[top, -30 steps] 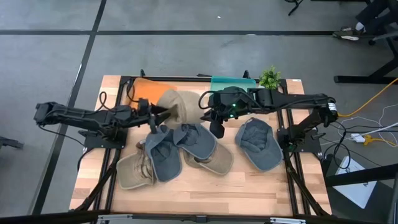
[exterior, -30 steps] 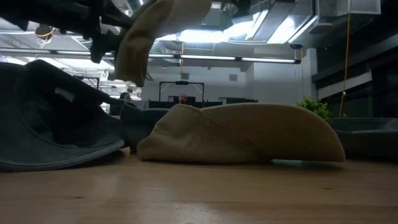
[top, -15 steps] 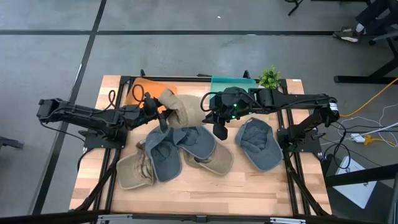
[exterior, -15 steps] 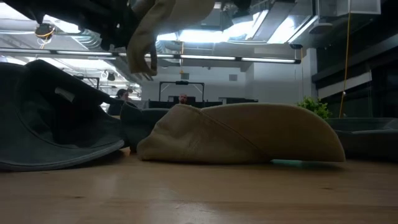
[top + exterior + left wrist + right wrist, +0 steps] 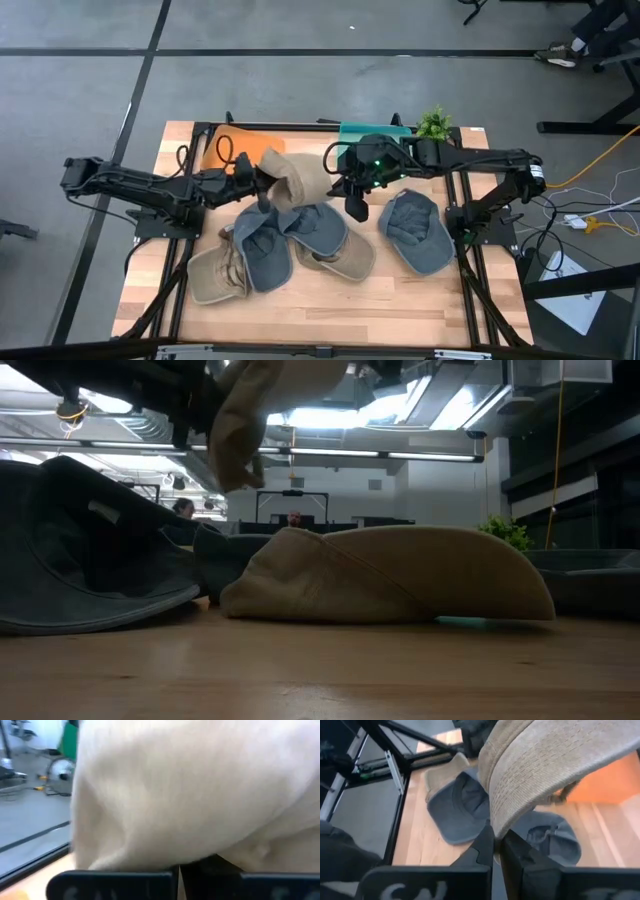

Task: Pick & Place hat
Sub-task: Put the top brown cap into the green bin

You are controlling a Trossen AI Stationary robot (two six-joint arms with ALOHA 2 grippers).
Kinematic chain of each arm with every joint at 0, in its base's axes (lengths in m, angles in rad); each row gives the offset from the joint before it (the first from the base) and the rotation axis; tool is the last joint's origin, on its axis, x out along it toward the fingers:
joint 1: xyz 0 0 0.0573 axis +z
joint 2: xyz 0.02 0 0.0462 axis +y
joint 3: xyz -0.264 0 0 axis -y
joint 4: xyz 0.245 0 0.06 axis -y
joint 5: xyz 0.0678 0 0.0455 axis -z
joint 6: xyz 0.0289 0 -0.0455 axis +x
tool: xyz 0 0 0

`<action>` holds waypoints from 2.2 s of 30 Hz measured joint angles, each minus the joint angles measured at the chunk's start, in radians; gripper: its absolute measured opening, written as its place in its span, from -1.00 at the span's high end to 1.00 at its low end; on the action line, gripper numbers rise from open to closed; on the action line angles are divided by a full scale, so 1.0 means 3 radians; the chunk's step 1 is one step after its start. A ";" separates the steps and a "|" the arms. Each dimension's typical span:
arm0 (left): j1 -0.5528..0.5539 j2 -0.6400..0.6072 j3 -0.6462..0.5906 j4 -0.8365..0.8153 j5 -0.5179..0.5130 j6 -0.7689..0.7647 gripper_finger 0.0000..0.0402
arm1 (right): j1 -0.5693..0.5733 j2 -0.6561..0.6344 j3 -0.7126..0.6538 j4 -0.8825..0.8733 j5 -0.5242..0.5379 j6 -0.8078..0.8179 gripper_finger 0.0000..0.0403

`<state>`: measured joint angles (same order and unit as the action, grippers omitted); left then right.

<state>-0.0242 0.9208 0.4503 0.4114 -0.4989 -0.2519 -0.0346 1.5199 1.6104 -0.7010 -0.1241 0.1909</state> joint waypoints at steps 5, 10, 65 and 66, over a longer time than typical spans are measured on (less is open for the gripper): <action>-0.0128 -0.0284 0.0000 -0.0205 0.0222 -0.0154 0.99 | -0.0068 -0.0039 0.0000 -0.0229 -0.0291 -0.0052 0.92; -0.0239 -0.0598 0.0000 -0.0408 0.0486 -0.0444 0.99 | -0.0072 -0.0084 0.0000 -0.0444 -0.0438 -0.0167 0.92; -0.0237 -0.0452 0.0000 -0.0635 0.0913 -0.1028 0.79 | -0.0182 -0.0503 -0.0381 -0.0197 0.0225 0.0220 0.89; -0.0230 -0.0443 0.0000 -0.0636 0.0912 -0.0993 0.74 | -0.0182 -0.0503 -0.0381 -0.0199 0.0225 0.0229 0.89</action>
<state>-0.0933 0.7879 0.4503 0.2207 -0.2252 -0.5498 -0.0891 1.3689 1.4960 -0.7607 -0.0566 0.2594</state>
